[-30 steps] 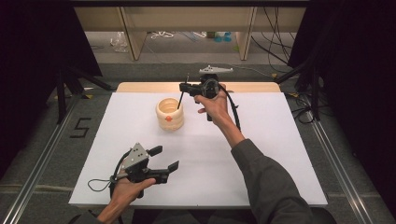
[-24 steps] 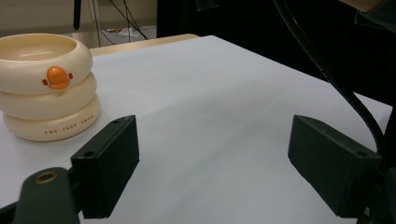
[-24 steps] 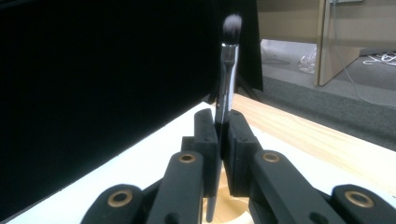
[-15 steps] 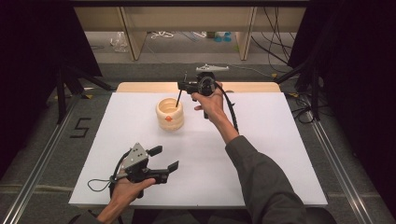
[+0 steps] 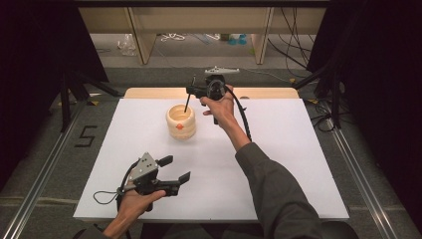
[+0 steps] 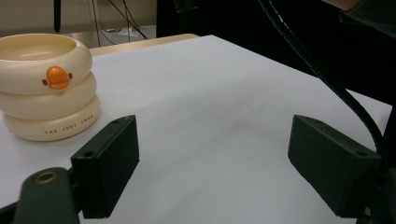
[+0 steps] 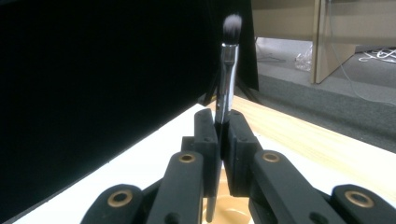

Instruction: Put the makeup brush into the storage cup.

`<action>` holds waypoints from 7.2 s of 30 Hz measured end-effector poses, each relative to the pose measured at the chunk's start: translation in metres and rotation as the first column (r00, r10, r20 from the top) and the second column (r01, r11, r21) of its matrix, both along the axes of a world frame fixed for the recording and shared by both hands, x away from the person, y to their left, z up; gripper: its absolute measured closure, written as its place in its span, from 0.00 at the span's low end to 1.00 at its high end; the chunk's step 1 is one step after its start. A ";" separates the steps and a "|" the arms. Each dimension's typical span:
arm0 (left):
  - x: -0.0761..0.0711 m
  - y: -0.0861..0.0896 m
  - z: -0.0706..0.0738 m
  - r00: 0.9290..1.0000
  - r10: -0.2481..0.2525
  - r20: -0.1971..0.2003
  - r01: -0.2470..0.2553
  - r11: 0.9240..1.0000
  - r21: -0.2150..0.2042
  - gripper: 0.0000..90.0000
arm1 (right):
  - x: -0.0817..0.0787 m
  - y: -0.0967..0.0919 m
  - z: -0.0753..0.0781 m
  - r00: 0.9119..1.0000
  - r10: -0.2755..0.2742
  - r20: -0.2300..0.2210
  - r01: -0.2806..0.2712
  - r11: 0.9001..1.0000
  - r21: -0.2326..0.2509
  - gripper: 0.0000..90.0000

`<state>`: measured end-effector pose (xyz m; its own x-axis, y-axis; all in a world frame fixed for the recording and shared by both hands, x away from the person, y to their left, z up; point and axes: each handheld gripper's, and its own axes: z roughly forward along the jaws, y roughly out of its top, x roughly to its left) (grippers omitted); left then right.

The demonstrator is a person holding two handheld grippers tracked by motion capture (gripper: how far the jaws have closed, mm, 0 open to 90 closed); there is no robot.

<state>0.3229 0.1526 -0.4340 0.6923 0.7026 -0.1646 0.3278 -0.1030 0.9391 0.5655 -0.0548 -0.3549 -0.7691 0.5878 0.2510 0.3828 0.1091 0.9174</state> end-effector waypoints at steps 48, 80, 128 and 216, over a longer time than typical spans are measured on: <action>0.000 0.001 0.001 1.000 -0.003 -0.001 0.003 1.000 -0.004 0.18 | 0.008 0.020 -0.030 0.999 0.021 -0.024 -0.023 0.997 -0.075 0.95; 0.000 0.001 0.001 1.000 -0.003 -0.004 0.003 1.000 -0.007 0.18 | 0.010 0.014 -0.045 0.995 -0.062 -0.079 0.051 0.990 -0.132 0.54; 0.001 0.001 0.000 1.000 -0.006 0.010 0.006 1.000 0.001 0.18 | -0.035 -0.039 -0.017 0.999 -0.052 0.001 0.052 0.987 -0.155 0.26; -0.001 -0.001 0.001 0.999 0.048 0.006 -0.047 0.997 -0.066 0.18 | -0.179 -0.119 -0.052 0.999 -0.015 0.045 0.019 0.995 -0.093 0.18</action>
<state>0.3216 0.1519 -0.4326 0.6597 0.7226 -0.2063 0.3241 -0.0259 0.9457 0.3869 -0.1734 -0.4066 -0.7678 0.6203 0.1601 0.3443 0.1888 0.9197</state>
